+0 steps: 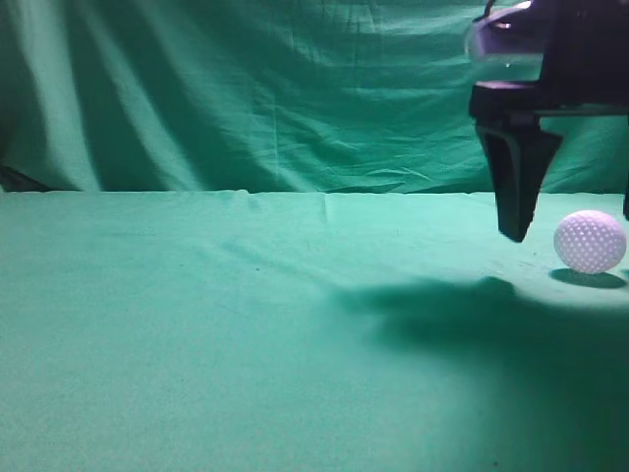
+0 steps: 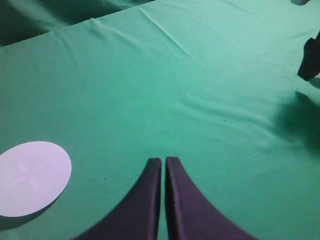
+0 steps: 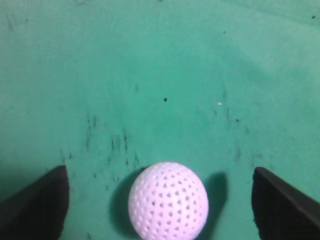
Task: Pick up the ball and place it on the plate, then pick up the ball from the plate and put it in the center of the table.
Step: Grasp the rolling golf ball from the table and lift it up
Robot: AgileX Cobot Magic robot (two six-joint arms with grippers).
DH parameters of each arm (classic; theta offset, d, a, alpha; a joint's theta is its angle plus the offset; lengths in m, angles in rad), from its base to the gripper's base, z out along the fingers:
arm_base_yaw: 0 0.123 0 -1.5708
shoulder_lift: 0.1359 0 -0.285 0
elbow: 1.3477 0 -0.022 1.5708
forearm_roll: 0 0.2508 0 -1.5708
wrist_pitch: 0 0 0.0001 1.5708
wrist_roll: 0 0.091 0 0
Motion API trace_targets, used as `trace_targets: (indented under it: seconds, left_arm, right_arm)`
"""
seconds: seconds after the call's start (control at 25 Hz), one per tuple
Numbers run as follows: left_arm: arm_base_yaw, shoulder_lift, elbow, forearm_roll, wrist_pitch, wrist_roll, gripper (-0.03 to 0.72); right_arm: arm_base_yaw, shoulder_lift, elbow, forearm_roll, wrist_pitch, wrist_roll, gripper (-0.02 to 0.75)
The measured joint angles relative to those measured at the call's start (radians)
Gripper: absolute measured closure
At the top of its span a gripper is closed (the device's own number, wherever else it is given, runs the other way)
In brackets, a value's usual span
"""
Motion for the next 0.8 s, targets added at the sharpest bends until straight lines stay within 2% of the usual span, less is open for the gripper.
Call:
trace_targets:
  seconds: [0.12, 0.16, 0.24, 0.28, 0.36, 0.4, 0.64, 0.76, 0.8]
  left_arm:
    - [0.0, 0.0, 0.0, 0.0, 0.0, 0.0, 0.688]
    - [0.0, 0.0, 0.0, 0.0, 0.0, 0.0, 0.688]
    - [0.0, 0.0, 0.0, 0.0, 0.0, 0.0, 0.688]
    - [0.0, 0.0, 0.0, 0.0, 0.0, 0.0, 0.688]
    - [0.0, 0.0, 0.0, 0.0, 0.0, 0.0, 0.688]
    - [0.0, 0.0, 0.0, 0.0, 0.0, 0.0, 0.688]
    - [0.0, 0.0, 0.0, 0.0, 0.0, 0.0, 0.688]
    - [0.0, 0.0, 0.0, 0.0, 0.0, 0.0, 0.688]
    - [0.0, 0.0, 0.0, 0.0, 0.0, 0.0, 0.688]
  right_arm:
    - [0.0, 0.037, -0.021, 0.004, 0.0, 0.0, 0.066]
    - [0.0, 0.043, -0.026, 0.006, 0.0, 0.0, 0.111]
    - [-0.001, 0.055, -0.028, 0.013, 0.002, 0.0, 0.111]
    - [-0.001, 0.06, -0.028, 0.012, 0.006, 0.0, 0.153]
    - [-0.001, 0.059, -0.028, 0.017, 0.018, 0.0, 0.162]
    - [-0.001, 0.059, -0.028, 0.018, 0.02, 0.0, 0.218]
    - [-0.001, 0.059, -0.028, 0.018, 0.023, 0.0, 0.402]
    - [-0.001, 0.059, -0.028, 0.018, 0.023, 0.0, 0.388]
    - [-0.001, 0.059, -0.03, 0.018, 0.023, 0.0, 0.435]
